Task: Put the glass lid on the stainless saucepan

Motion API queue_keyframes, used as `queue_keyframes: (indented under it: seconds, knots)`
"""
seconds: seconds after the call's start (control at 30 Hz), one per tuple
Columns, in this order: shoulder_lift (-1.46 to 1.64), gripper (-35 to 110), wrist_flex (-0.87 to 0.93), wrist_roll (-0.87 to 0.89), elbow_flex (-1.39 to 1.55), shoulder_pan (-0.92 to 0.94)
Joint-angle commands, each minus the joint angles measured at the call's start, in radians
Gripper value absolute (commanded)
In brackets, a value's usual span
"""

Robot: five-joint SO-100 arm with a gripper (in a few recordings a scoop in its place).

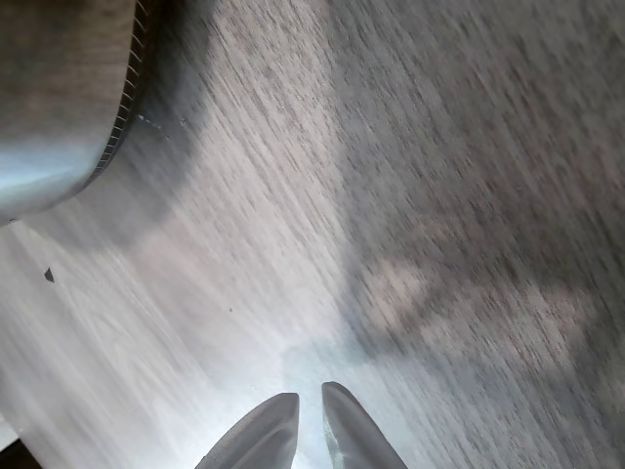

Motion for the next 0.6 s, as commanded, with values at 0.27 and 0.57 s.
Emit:
queue_keyframes:
  seconds: [0.27,0.57]
  knots:
    - [0.029,0,0.005,-0.002,0.009,0.006]
    - [0.029,0,0.005,-0.002,0.009,0.006]
